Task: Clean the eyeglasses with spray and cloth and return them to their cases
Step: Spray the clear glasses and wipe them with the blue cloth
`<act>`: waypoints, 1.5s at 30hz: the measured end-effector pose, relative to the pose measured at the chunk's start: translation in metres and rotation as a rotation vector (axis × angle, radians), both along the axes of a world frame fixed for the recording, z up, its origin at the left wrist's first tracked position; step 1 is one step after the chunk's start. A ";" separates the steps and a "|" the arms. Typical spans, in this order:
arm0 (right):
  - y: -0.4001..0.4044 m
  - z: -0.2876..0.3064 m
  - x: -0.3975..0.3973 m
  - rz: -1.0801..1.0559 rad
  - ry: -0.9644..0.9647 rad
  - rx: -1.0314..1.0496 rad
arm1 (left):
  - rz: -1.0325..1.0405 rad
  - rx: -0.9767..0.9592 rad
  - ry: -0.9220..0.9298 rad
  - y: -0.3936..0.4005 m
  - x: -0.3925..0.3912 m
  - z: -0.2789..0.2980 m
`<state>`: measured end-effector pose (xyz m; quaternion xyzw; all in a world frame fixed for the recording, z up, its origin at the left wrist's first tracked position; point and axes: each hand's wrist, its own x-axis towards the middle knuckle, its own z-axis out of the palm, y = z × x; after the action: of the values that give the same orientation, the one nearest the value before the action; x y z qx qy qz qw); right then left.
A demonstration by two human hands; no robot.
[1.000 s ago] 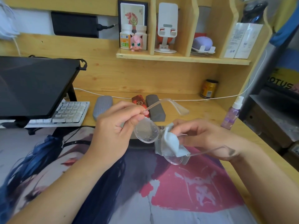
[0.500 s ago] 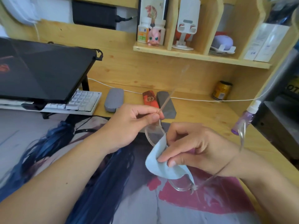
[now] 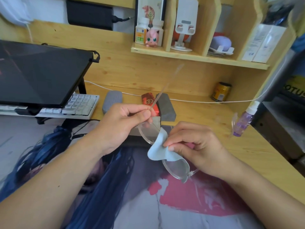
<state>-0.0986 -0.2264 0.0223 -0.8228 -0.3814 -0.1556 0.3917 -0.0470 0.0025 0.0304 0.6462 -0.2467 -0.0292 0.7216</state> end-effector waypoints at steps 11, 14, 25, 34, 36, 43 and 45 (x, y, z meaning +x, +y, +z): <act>-0.027 -0.002 0.023 -0.048 0.973 0.847 | 0.370 0.130 -0.626 -0.002 -0.012 0.008; -0.035 0.010 0.020 -0.057 0.953 0.865 | 0.441 0.147 -0.746 -0.002 -0.012 0.007; -0.020 0.013 0.007 0.030 0.961 0.393 | 0.512 0.273 -0.920 -0.003 -0.009 0.003; -0.016 0.015 0.005 -0.151 0.876 0.192 | 0.494 0.260 -0.930 -0.007 -0.013 0.004; -0.014 0.014 0.003 -0.151 0.825 0.135 | 0.468 0.246 -0.921 -0.008 -0.013 0.004; -0.008 0.011 0.000 -0.056 0.757 0.233 | 0.411 0.238 -0.847 -0.007 -0.014 0.004; -0.005 0.011 -0.003 -0.001 0.761 0.234 | 0.388 0.250 -0.880 -0.010 -0.015 0.004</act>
<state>-0.1011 -0.2313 0.0331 -0.7716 -0.1885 0.1179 0.5960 -0.0624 -0.0076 0.0344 0.7129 -0.3977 0.3517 0.4581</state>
